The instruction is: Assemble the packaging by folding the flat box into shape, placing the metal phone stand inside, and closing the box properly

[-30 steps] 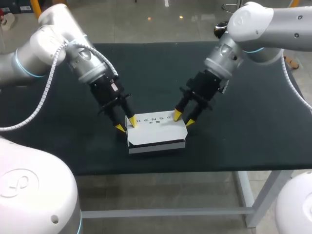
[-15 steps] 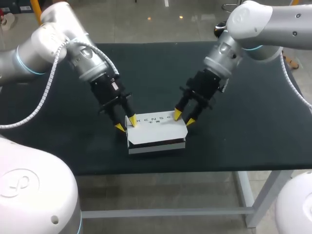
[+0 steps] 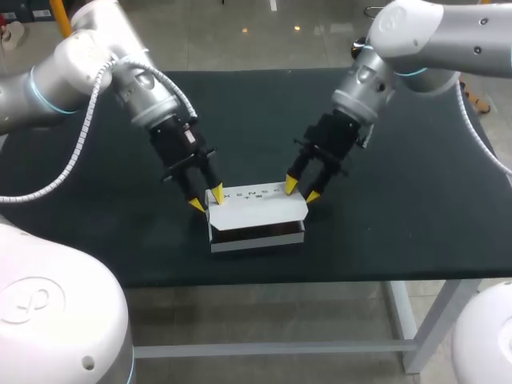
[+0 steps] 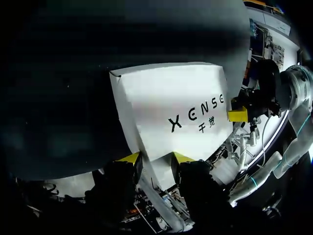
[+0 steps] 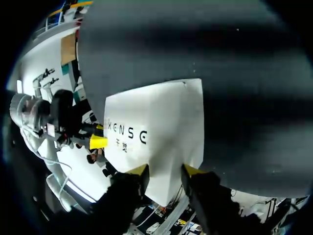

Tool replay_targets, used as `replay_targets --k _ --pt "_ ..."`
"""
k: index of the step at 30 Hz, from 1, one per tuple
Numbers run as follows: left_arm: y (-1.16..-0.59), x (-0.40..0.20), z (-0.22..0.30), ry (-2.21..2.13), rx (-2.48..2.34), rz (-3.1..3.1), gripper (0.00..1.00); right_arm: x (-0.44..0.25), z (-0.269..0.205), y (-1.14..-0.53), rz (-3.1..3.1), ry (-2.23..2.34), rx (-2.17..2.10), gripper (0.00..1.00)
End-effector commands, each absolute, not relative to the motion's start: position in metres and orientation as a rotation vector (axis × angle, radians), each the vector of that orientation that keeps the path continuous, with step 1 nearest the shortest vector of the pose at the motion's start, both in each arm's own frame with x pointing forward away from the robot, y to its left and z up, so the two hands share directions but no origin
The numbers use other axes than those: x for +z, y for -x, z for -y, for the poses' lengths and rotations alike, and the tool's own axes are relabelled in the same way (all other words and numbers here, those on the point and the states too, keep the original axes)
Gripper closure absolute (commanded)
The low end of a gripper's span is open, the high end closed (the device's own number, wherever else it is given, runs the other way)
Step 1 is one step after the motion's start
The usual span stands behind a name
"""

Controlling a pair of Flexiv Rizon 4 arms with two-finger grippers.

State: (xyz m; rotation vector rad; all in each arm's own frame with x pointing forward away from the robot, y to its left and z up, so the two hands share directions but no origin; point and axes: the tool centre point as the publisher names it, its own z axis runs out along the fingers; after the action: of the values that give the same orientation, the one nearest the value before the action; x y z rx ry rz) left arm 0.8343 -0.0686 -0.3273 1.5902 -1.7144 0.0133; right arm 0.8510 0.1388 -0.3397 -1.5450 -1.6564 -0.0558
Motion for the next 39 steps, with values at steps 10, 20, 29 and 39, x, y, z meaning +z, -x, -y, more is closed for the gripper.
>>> replay_targets --k 10,20,29,39 --pt "-0.842 -0.322 0.075 -1.545 -0.064 1.703 0.61 -0.332 -0.144 -0.857 1.641 1.531 -0.011 0.53" --pt "-0.846 -0.321 0.075 -1.53 -0.094 1.674 0.63 -0.331 -0.149 -0.86 1.63 1.515 0.019 0.53" --pt "-0.845 -0.32 0.074 -1.504 -0.123 1.661 0.63 -0.329 -0.152 -0.859 1.623 1.508 0.041 0.53" --pt "-0.844 -0.319 0.072 -1.489 -0.143 1.648 0.64 -0.328 -0.153 -0.857 1.614 1.509 0.054 0.53"
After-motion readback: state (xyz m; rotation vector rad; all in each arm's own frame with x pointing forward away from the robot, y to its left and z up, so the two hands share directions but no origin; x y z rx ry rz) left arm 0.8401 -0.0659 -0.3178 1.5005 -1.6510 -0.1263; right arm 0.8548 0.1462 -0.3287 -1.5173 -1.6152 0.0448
